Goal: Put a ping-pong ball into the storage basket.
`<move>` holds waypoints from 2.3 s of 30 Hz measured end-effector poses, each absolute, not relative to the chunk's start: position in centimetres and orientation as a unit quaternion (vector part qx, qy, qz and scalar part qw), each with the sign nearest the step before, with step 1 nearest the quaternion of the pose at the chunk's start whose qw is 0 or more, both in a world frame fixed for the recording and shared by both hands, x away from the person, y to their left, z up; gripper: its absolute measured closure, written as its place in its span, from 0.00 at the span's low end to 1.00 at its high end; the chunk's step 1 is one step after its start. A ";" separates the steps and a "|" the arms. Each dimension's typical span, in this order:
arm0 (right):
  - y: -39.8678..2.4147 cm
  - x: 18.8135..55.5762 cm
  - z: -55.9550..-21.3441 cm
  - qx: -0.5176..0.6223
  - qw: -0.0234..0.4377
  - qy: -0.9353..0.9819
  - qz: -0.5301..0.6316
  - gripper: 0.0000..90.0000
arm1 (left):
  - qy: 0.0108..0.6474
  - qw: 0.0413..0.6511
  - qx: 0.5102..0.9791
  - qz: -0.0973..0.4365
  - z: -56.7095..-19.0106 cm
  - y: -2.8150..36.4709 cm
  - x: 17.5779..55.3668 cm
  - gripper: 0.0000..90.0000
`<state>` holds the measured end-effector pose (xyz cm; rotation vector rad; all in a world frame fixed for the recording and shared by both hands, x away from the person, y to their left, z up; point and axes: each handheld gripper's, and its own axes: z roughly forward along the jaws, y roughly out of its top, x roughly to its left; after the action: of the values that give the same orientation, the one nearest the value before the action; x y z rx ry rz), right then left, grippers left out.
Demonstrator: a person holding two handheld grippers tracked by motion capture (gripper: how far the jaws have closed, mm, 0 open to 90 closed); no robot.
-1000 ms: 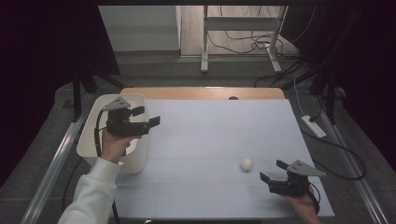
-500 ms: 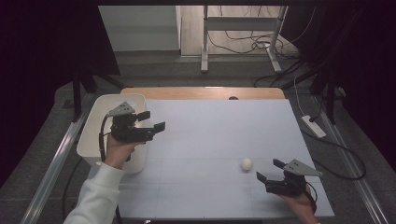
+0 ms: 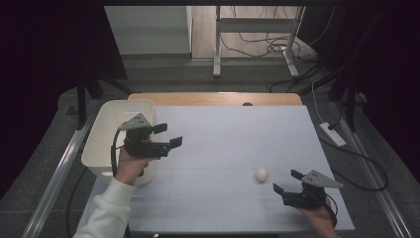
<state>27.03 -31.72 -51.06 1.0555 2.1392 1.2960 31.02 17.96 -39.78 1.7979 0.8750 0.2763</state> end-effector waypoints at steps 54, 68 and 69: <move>-32.0 26.5 -50.9 0.381 0.213 0.768 0.469 0.14 | 0.304 0.515 0.800 0.056 -43.0 10.1 31.3 0.21; -31.8 26.7 -50.9 0.379 0.213 0.768 0.470 0.14 | 0.294 0.498 0.814 0.050 -44.3 8.4 31.8 0.21; -31.8 26.7 -50.8 0.379 0.214 0.769 0.469 0.14 | 0.294 0.497 0.815 0.051 -44.4 8.3 31.8 0.21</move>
<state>26.67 -31.78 -50.80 1.0504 2.1331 1.3019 31.84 8.27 -44.40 1.9739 0.7127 0.1229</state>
